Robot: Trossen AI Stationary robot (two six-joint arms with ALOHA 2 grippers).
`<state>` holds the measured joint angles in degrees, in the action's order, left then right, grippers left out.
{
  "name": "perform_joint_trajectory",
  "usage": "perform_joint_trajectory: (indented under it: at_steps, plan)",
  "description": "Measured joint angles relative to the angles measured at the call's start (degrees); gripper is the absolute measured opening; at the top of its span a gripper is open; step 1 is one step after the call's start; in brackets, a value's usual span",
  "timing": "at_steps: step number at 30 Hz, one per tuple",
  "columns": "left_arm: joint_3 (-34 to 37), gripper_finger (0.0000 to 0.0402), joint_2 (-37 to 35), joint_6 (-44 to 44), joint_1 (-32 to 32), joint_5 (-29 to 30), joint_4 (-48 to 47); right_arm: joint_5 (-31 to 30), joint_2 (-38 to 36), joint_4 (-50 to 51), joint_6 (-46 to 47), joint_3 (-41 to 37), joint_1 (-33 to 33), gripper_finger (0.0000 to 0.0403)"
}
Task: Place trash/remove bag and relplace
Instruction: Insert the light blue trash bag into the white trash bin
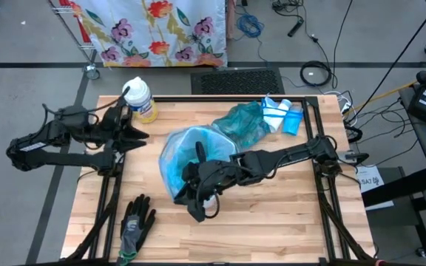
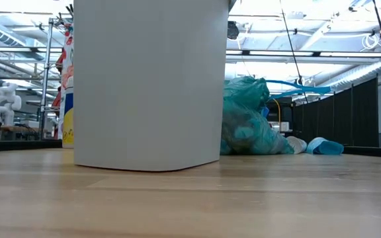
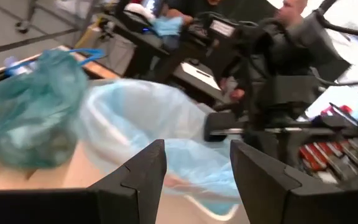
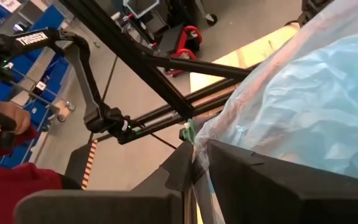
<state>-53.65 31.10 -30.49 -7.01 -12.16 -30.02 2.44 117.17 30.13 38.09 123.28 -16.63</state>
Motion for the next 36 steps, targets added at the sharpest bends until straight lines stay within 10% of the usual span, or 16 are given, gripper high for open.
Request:
perform_joint_trajectory:
  at_steps: [18, 27, 36]
  plan:
    - [-5.7, 0.0156, 13.0, 24.14, 8.18, -1.57, 0.98, 0.56, -0.19, 3.48, -1.95, 0.0, 0.03, 0.0042]
    - [-10.3, 0.001, 18.11, 15.93, 8.12, 0.29, 2.24, 1.25, -0.27, 0.96, -1.49, -0.02, 1.05, 0.0042]
    - [-29.78, 0.0002, 29.46, 14.17, 14.82, 15.25, -25.43, 2.42, -0.27, -0.92, -2.67, -0.02, 3.0, 0.0042]
